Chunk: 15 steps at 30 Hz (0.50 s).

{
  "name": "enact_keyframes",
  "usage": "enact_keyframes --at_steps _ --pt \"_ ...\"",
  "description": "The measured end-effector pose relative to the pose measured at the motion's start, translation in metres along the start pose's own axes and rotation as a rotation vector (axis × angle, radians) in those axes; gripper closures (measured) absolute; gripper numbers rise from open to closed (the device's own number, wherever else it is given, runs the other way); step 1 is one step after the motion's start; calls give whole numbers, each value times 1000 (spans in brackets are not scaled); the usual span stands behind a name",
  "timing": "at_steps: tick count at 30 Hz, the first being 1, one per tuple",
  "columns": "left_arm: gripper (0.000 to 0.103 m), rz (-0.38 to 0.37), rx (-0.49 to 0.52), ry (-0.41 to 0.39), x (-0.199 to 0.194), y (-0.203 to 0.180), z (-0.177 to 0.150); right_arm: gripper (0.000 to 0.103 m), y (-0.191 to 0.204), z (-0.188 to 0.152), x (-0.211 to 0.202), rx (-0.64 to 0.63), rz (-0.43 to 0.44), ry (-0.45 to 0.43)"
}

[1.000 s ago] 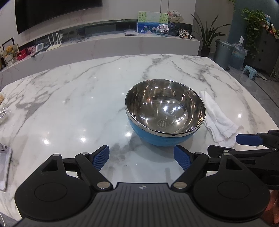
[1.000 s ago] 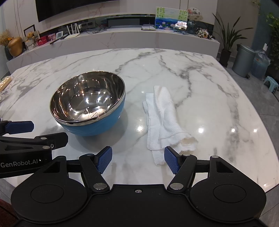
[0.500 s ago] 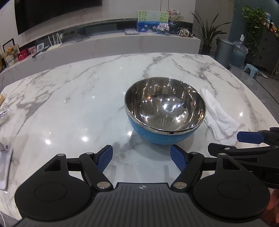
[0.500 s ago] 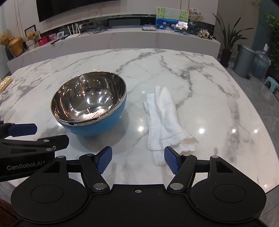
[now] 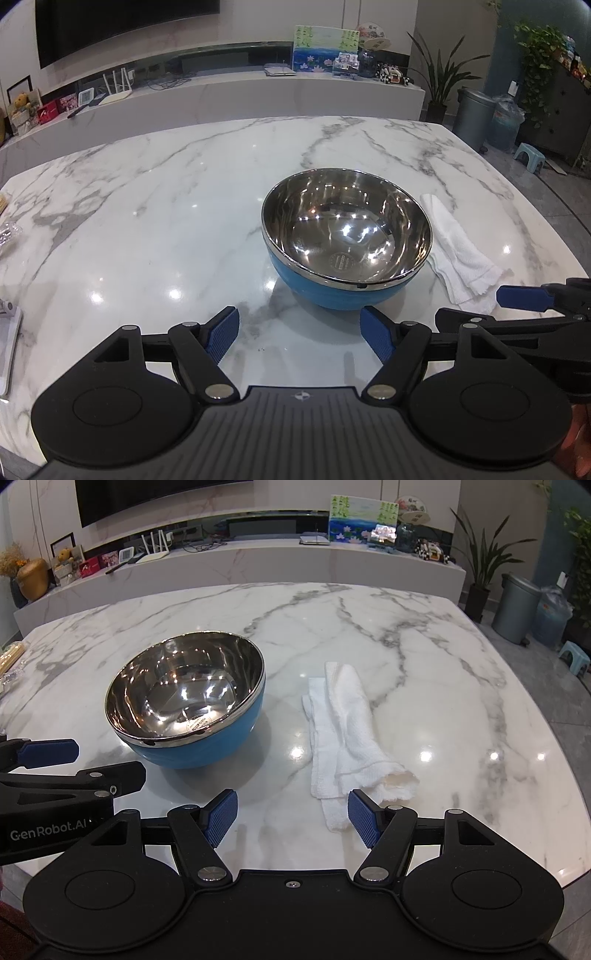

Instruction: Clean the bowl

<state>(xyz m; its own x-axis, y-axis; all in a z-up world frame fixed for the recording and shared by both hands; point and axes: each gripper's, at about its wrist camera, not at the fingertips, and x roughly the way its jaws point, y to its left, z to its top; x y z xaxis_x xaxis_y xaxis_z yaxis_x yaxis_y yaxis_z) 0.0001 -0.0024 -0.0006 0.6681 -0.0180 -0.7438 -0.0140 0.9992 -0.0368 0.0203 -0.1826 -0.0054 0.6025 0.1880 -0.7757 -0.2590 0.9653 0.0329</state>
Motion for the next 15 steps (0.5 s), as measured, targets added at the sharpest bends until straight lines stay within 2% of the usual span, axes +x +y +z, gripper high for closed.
enact_keyframes --at_steps 15 --pt "32 13 18 16 1 -1 -1 39 1 1 1 -4 0 2"
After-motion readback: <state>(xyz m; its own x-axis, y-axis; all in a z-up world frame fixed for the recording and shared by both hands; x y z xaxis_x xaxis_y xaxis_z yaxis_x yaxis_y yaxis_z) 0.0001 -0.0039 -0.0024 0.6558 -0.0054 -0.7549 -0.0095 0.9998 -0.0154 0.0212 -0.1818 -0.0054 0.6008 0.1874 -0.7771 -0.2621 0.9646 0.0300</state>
